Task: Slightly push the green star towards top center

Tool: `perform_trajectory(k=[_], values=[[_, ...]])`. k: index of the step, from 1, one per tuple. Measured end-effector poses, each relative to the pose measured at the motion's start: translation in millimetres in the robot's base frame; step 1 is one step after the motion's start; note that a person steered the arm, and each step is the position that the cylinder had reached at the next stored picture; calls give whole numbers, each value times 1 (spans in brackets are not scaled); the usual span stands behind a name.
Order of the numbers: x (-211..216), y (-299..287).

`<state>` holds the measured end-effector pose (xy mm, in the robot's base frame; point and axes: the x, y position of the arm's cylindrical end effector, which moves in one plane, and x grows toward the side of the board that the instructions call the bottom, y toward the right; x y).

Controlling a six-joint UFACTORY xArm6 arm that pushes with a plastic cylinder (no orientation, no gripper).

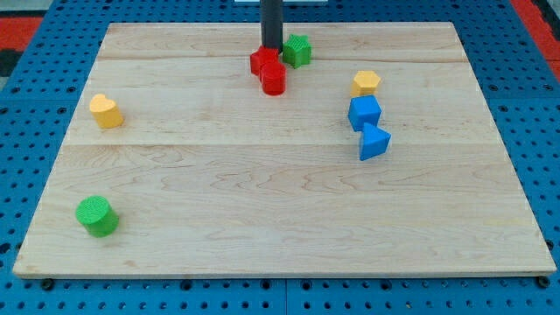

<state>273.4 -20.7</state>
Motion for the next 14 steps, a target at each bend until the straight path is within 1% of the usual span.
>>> perform_trajectory(k=[2,3,5,6,7,8,9,11,14], values=[[73,-28],[81,-6],[14,42],[18,69],[7,73],[2,99],[-1,108],[-10,104],[-10,55]])
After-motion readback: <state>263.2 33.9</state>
